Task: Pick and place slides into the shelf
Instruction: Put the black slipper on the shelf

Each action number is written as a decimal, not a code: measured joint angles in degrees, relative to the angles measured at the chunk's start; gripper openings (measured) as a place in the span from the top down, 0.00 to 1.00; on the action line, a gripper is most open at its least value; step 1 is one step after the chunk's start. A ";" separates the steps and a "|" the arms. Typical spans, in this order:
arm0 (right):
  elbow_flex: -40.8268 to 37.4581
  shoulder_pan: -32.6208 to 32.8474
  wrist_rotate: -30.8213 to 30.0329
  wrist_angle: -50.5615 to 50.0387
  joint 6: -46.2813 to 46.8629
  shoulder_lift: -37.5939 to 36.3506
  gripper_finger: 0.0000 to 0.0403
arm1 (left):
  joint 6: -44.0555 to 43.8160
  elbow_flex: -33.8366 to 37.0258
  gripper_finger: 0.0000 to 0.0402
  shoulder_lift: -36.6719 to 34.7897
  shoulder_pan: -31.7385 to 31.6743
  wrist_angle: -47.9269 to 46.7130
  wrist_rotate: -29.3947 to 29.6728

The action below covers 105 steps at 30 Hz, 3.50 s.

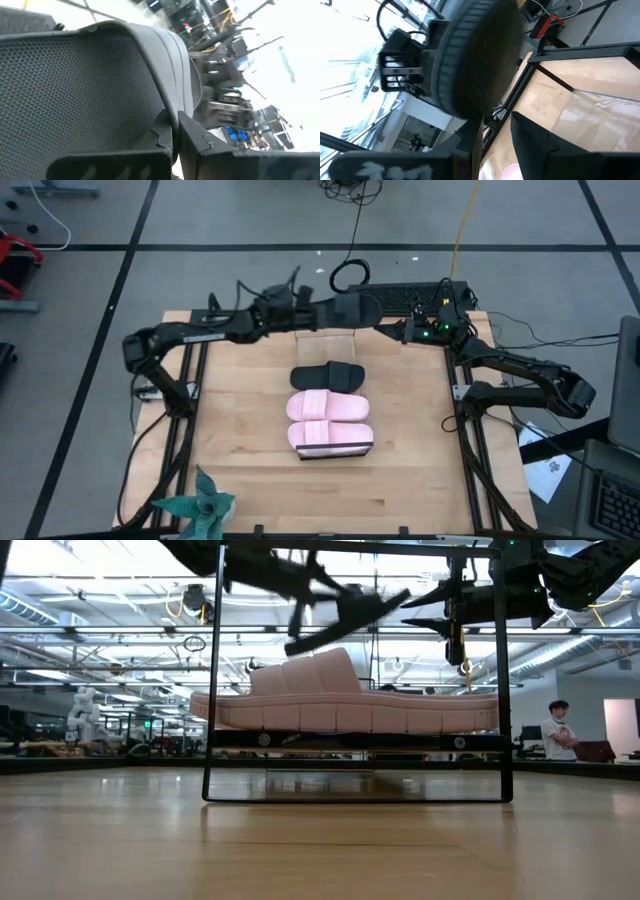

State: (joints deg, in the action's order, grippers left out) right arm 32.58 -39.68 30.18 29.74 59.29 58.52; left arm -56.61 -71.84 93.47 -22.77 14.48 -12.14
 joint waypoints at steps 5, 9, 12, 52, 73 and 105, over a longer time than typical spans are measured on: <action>-0.09 -0.06 1.99 -0.76 0.02 0.02 0.77 | -4.74 0.02 1.00 4.75 -0.16 0.07 0.40; -0.09 -0.22 4.28 -1.82 0.00 0.02 0.77 | -4.63 0.03 1.00 4.94 0.03 -2.10 0.69; -0.09 -1.81 4.62 -1.63 -0.17 -0.05 0.77 | -2.95 0.03 1.00 3.35 -0.12 -7.15 2.80; 0.04 -17.00 12.08 -0.30 -1.95 -1.88 0.77 | -0.21 0.14 1.00 9.20 -0.56 -15.97 3.53; 0.02 -16.87 12.12 -0.42 -1.95 -1.88 0.77 | 2.70 0.12 1.00 16.15 -1.22 -12.97 -3.24; -0.02 -16.85 12.19 -0.45 -1.92 -1.88 0.77 | 0.30 0.01 0.99 15.98 -1.48 -17.51 -5.75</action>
State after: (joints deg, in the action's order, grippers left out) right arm 32.56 -56.53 42.37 29.29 57.36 56.64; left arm -56.32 -71.83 109.45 -24.25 -3.03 -17.89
